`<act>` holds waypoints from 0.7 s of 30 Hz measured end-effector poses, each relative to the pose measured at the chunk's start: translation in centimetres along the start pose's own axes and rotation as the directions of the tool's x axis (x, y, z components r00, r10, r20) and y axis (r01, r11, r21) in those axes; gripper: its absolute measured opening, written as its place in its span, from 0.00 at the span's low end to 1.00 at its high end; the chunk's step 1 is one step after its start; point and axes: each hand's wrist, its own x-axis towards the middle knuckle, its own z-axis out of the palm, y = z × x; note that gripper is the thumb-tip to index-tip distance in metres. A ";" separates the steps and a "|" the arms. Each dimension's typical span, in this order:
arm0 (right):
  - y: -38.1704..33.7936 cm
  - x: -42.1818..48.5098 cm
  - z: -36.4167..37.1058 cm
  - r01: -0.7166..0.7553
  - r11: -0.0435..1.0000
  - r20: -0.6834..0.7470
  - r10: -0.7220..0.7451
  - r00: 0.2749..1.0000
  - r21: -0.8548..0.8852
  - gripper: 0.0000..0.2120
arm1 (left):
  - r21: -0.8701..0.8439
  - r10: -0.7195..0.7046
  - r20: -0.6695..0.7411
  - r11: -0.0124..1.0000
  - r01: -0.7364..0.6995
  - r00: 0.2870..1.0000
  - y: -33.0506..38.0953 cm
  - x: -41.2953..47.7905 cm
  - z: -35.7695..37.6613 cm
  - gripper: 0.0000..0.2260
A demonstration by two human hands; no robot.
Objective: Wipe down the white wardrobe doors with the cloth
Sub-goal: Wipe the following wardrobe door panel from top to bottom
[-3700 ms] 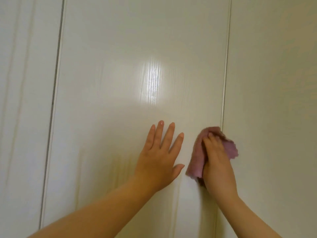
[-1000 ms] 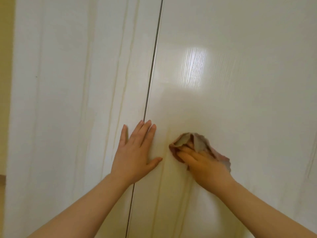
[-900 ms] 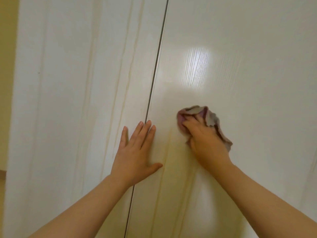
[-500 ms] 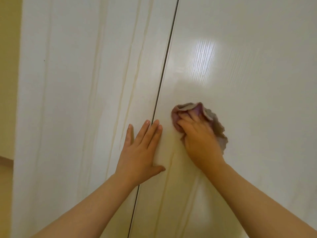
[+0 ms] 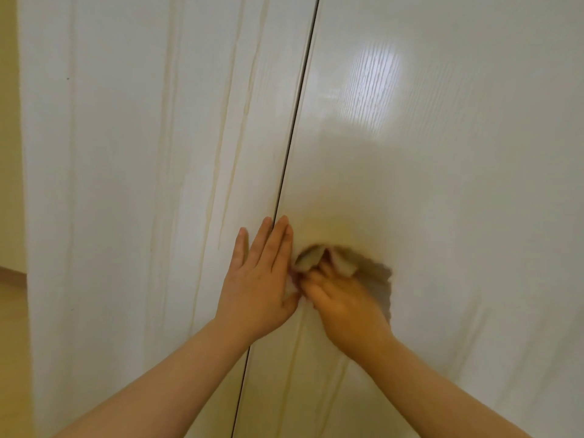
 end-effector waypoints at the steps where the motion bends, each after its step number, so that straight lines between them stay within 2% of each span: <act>1: 0.0 -1.4 0.4 0.067 0.998 0.043 -0.066 0.997 -0.003 0.19 | -0.006 0.002 0.001 1.000 -0.002 1.000 0.0 0.0 0.0 0.37; 4: 2.1 -1.1 -0.3 0.091 0.995 0.109 -0.094 0.990 0.025 0.22 | 0.009 0.006 0.012 1.000 -0.006 1.000 -0.3 0.0 0.0 0.38; 7: 4.1 1.8 -3.2 -0.031 0.999 0.015 0.032 0.999 -0.031 0.18 | 0.018 0.007 0.030 1.000 -0.007 1.000 -0.4 0.1 0.0 0.40; 10: 3.8 2.2 -4.0 -0.155 0.987 -0.074 0.152 0.986 -0.032 0.20 | 0.002 -0.025 0.023 1.000 0.025 0.999 0.1 0.0 0.0 0.39; 12: 2.2 -0.2 -2.2 -0.069 0.997 -0.018 0.068 0.997 -0.032 0.19 | -0.017 -0.047 0.011 0.999 0.047 0.999 0.6 -0.1 -0.1 0.38; 14: 1.4 -2.8 -1.8 0.096 0.995 0.085 -0.092 0.992 -0.035 0.18 | -0.022 0.011 -0.024 1.000 -0.011 1.000 1.5 0.0 -0.1 0.36; 16: 2.9 -2.8 -3.2 0.138 0.990 0.082 -0.136 0.987 -0.021 0.18 | -0.015 0.094 -0.059 0.995 -0.095 0.994 2.3 0.3 -0.2 0.35; 17: 4.1 -2.1 -4.3 0.076 0.997 0.050 -0.075 0.996 -0.021 0.18 | -0.012 0.112 -0.077 0.993 -0.114 0.991 2.8 0.6 -0.2 0.35; 19: 5.7 -0.3 -6.0 -0.146 0.989 -0.009 0.146 0.989 0.003 0.19 | -0.017 0.124 -0.099 0.992 -0.127 0.987 3.7 1.1 -0.1 0.36; 21: 5.7 0.1 -5.8 -0.242 0.970 -0.025 0.242 0.970 0.005 0.21 | -0.032 0.115 -0.110 0.992 -0.119 0.987 4.4 1.4 0.1 0.36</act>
